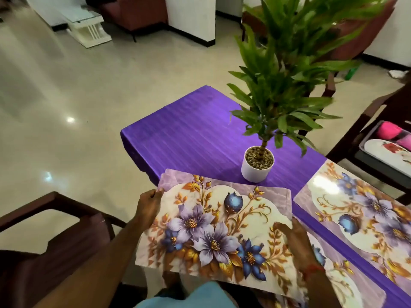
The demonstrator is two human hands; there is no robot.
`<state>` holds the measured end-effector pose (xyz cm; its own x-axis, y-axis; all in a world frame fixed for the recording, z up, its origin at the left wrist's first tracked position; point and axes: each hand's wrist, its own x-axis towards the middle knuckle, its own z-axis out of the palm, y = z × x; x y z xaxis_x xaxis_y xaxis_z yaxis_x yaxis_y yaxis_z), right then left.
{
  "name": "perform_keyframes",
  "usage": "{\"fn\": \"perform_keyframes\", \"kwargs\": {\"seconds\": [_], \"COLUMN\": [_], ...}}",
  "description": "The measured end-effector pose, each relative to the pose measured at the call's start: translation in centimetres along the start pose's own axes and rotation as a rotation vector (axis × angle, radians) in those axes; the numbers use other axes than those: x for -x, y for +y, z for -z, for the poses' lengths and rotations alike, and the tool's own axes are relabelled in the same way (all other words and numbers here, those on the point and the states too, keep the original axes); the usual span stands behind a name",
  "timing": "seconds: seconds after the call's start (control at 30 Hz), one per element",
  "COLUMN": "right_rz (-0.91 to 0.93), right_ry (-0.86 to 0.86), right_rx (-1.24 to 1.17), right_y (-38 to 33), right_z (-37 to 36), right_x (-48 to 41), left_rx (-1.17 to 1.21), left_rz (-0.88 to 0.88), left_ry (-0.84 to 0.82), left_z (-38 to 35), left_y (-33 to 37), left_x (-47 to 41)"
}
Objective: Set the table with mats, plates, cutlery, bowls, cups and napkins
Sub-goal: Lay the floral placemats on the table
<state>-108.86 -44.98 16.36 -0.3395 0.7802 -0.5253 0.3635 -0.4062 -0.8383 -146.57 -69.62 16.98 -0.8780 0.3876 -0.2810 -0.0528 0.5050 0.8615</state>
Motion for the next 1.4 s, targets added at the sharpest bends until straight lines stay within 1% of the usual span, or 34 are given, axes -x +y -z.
{"fn": "perform_keyframes", "kwargs": {"seconds": [0.07, 0.2, 0.3, 0.43, 0.57, 0.73, 0.87, 0.97, 1.13, 1.27, 1.4], "right_rz": [-0.016, 0.023, 0.058, 0.057, 0.053, 0.074, 0.102, 0.080, 0.070, 0.029, -0.004], "right_ry": [0.013, 0.064, 0.070, 0.071, 0.103, 0.157, 0.167, 0.201, 0.225, 0.230, 0.248], "right_rx": [0.011, 0.000, -0.003, -0.019, -0.010, -0.073, -0.117, -0.149, -0.205, -0.254, -0.279], "right_y": [-2.1, -5.0, -6.6, -8.4, -9.6, -11.6, -12.9, -13.1, -14.1, -14.4, -14.7], "right_z": [-3.2, -9.2, -13.3, -17.6, -20.6, -23.1, -24.6, -26.1, -29.3, -31.9, -33.8], "right_x": [0.5, 0.7, 0.3, -0.4, -1.2, -1.9, -3.5, -6.0, -9.8, -12.5, -14.0], "left_rx": [0.037, 0.116, 0.149, 0.180, 0.160, 0.175, 0.153, 0.124, 0.038, 0.018, -0.012], "left_rz": [0.034, 0.063, 0.088, 0.143, 0.136, 0.121, 0.154, 0.192, 0.203, 0.192, 0.145], "left_ry": [0.002, -0.041, -0.044, -0.046, -0.080, -0.101, -0.123, -0.133, -0.116, -0.073, -0.103], "left_z": [1.8, 5.4, 8.1, 10.9, 12.9, 13.6, 12.8, 12.3, 13.3, 13.6, 13.7], "left_y": [-0.2, -0.2, -0.1, 0.0, 0.9, 1.4, 2.3, 2.9, 3.8, 5.2, 5.6], "left_x": [-2.4, -6.4, -9.3, -13.0, -15.5, -19.1, -22.2, -25.2, -31.1, -35.2, -38.2]}}
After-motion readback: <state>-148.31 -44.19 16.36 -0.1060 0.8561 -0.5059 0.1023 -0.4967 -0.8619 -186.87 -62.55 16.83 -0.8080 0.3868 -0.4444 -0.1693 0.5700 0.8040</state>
